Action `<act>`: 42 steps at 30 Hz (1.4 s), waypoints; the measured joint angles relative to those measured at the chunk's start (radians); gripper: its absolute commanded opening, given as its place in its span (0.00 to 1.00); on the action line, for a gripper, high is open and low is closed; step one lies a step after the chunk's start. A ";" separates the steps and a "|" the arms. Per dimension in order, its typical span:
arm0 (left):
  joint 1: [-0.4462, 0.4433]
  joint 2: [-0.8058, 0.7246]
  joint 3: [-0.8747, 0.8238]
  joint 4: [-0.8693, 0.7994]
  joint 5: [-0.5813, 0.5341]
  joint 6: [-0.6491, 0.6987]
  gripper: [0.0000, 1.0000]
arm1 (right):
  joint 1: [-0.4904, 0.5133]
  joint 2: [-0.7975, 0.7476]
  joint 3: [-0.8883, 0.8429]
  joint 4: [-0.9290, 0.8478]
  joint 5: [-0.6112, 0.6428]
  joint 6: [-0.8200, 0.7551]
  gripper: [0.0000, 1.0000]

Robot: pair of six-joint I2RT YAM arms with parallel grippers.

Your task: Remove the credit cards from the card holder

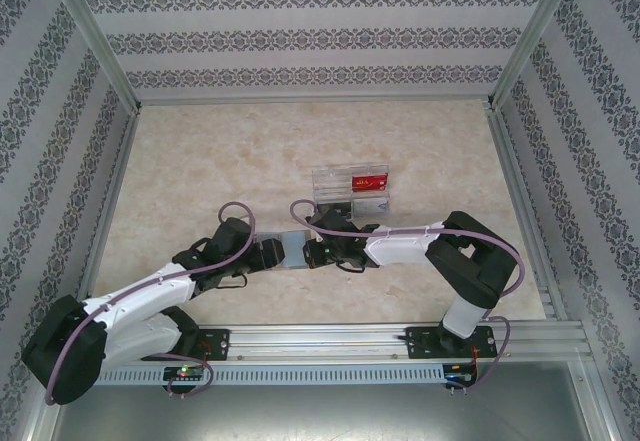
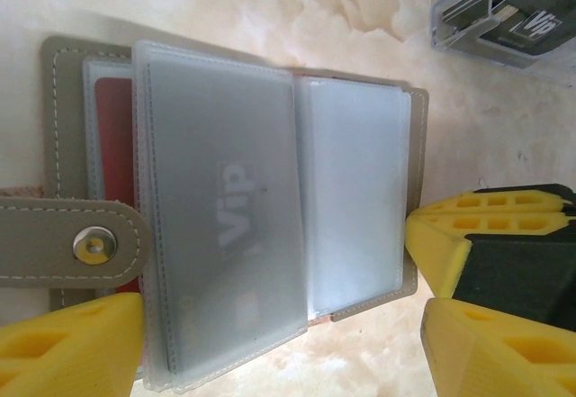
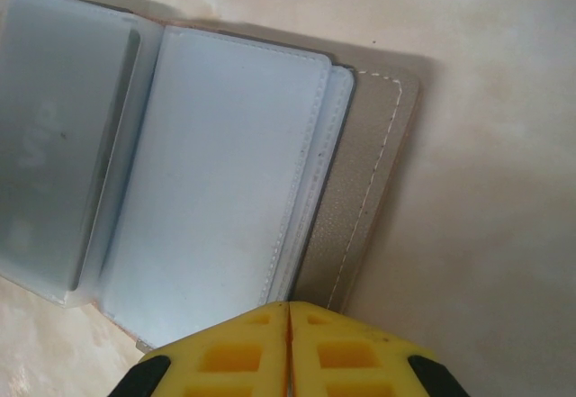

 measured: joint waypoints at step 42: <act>-0.003 0.130 0.034 0.016 -0.010 0.007 0.82 | 0.013 0.012 0.013 0.001 -0.015 0.004 0.12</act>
